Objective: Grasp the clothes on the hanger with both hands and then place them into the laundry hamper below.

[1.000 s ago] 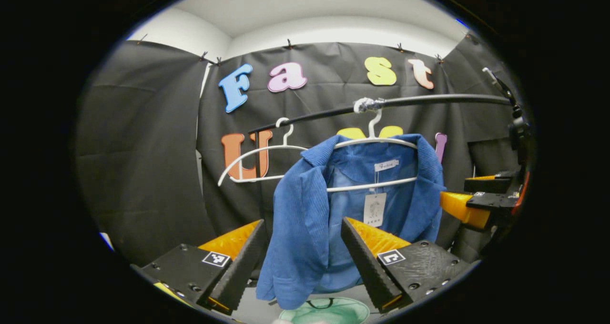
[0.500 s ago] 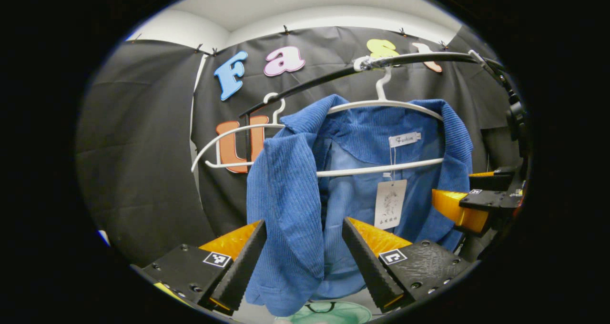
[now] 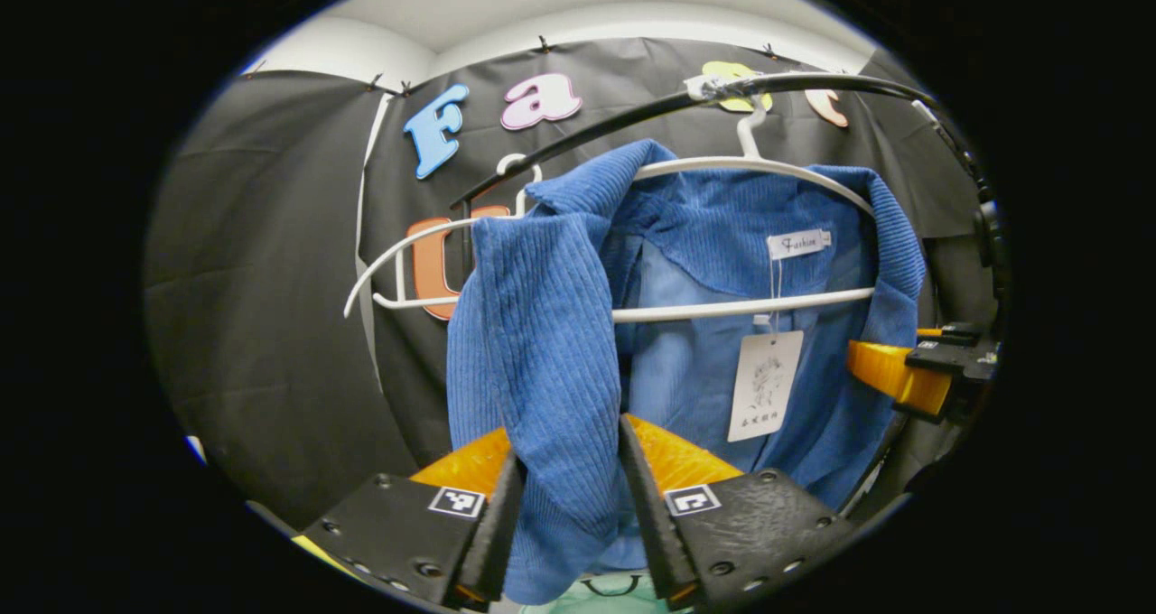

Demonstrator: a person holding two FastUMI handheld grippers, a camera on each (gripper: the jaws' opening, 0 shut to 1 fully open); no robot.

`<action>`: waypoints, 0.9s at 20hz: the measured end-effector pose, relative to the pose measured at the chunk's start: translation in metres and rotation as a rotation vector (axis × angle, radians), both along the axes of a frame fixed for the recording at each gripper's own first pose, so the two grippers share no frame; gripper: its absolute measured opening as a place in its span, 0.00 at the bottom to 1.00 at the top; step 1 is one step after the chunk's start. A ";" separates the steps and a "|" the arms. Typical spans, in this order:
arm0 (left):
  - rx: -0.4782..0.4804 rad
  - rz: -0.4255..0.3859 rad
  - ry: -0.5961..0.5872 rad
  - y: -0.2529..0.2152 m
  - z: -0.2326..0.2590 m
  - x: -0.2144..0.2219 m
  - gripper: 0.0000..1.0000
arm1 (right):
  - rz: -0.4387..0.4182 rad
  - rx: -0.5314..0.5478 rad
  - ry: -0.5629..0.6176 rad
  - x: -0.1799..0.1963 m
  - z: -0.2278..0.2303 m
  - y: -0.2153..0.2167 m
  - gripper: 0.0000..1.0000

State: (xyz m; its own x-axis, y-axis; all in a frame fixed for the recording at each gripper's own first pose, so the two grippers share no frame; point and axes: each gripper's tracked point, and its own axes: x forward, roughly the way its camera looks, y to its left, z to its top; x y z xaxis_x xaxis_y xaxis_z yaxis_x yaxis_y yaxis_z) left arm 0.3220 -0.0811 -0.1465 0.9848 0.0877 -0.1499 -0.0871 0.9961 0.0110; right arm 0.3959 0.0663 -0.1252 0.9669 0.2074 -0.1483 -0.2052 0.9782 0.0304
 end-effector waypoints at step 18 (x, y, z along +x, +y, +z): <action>-0.121 -0.069 -0.107 0.014 0.048 0.004 0.04 | 0.527 0.437 0.019 -0.033 0.036 0.025 0.06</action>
